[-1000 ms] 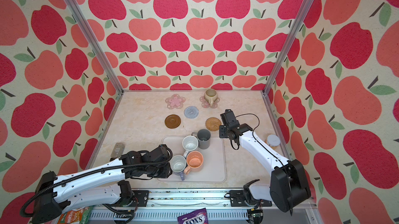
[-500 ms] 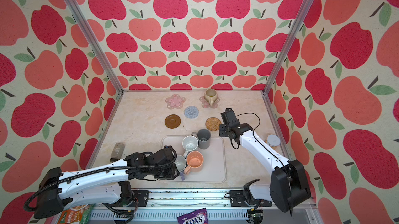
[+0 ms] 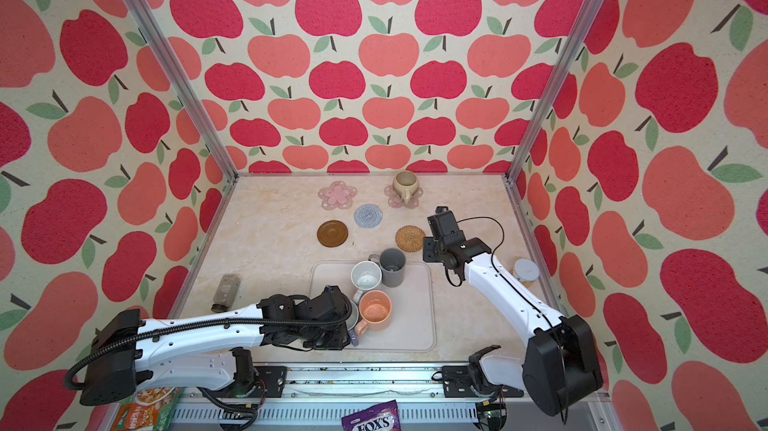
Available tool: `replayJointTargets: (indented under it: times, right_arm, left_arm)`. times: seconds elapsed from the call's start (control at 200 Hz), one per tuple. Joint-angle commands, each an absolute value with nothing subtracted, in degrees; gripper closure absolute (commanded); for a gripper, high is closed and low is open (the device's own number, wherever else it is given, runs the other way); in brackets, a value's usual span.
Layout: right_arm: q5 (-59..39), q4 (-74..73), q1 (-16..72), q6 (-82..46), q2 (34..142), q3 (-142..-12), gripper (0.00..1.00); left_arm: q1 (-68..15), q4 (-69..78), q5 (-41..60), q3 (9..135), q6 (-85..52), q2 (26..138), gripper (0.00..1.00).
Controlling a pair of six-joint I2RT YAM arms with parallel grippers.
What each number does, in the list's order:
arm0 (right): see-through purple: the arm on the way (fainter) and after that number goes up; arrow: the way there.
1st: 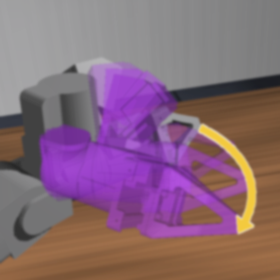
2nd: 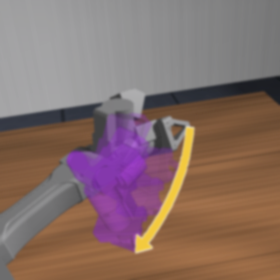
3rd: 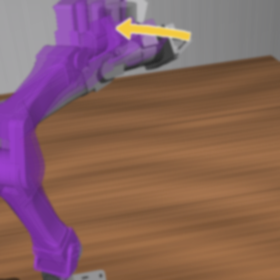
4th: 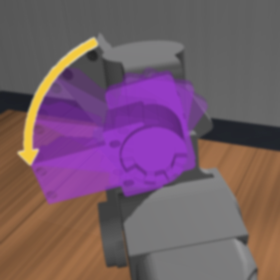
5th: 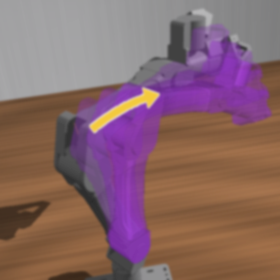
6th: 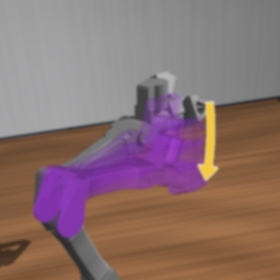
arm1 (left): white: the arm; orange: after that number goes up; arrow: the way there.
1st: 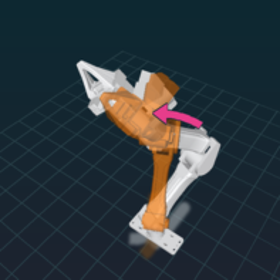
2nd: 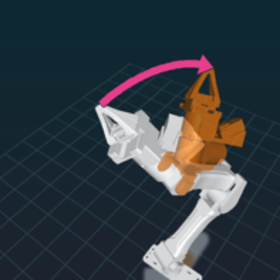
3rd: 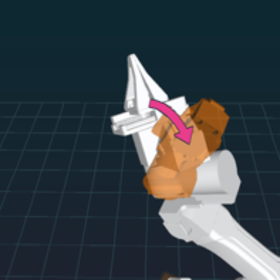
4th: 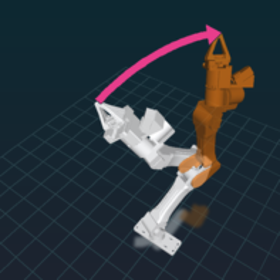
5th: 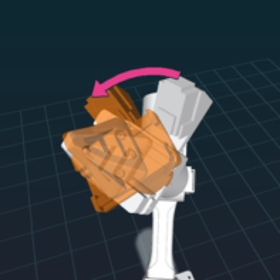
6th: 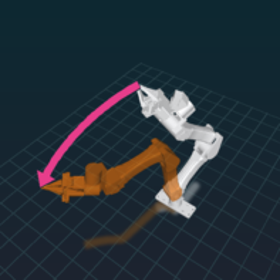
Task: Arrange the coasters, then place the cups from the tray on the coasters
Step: 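Move the left gripper over the white mug at the tray's near edge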
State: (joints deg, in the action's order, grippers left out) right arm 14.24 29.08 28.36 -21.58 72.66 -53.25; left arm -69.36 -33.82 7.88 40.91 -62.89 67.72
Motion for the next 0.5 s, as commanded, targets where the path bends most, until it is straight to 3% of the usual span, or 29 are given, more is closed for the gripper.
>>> replayJointTargets:
  times: [0.0,0.495]
  right_arm:
    - [13.71,28.55,28.04,-22.59,71.02,-52.55,0.42]
    - [13.26,27.71,27.95,-22.84,70.5,-51.89,0.42]
  left_arm:
    - [-70.18,-34.23,4.88,43.41,-66.52,67.29,0.63]
    - [-71.19,-33.1,5.65,44.12,-68.12,65.21,0.62]
